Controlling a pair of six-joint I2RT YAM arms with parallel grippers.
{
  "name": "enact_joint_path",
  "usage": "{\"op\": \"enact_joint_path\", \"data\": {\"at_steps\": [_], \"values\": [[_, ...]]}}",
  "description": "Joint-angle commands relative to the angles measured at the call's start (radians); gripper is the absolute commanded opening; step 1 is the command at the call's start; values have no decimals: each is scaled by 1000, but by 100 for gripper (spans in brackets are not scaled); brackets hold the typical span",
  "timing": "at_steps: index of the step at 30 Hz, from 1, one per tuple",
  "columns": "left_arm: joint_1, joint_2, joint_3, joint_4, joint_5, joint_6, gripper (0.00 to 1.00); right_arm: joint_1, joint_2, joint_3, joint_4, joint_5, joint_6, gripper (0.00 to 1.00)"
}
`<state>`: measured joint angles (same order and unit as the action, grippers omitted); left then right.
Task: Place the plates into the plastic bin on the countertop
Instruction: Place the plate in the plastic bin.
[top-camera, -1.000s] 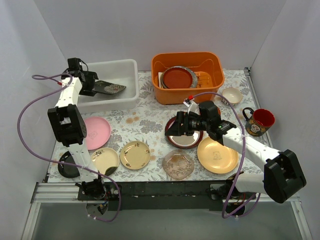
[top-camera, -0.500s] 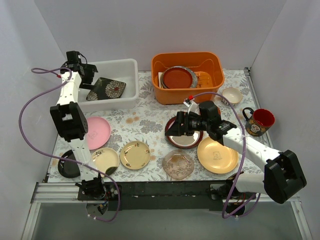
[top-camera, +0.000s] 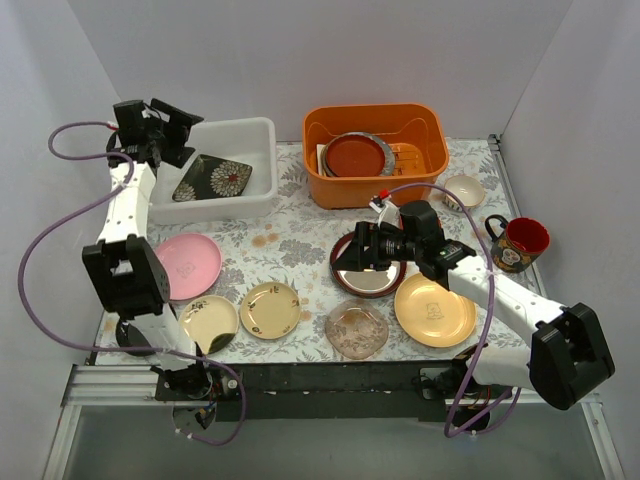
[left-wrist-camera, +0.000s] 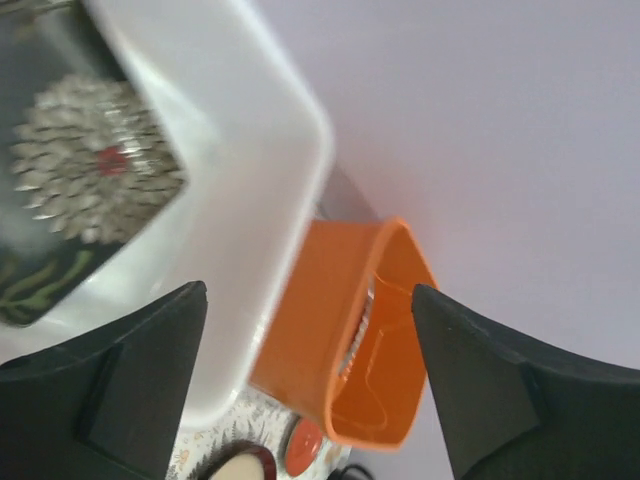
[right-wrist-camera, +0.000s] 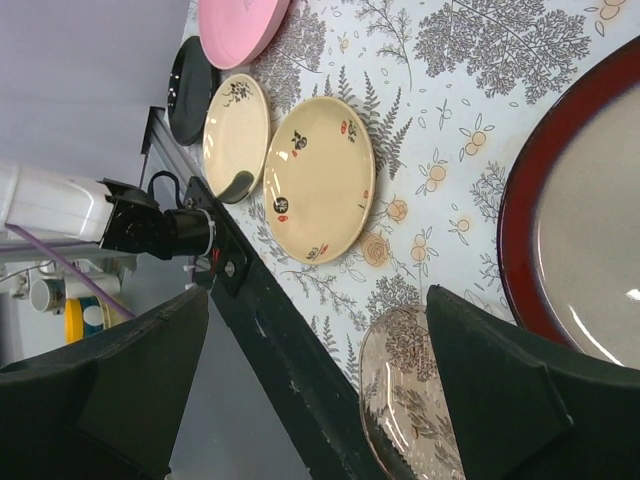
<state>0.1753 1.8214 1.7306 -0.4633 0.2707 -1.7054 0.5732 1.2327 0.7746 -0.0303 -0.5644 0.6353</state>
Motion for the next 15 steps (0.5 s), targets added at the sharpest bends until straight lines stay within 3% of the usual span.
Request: {"op": "enact_joint_path", "data": {"at_steps": [1, 6, 11, 15], "values": [[-8, -220, -118, 303, 198, 116, 88, -6, -38, 52, -26, 20, -28, 98], [-11, -319, -250, 438, 307, 78, 90, -6, -68, 57, -65, 49, -40, 98], [-13, -324, -331, 457, 430, -8, 89, -10, -94, 57, -106, 77, -54, 98], [-19, -343, -410, 528, 499, 9, 90, -16, -124, 52, -141, 101, -62, 98]]}}
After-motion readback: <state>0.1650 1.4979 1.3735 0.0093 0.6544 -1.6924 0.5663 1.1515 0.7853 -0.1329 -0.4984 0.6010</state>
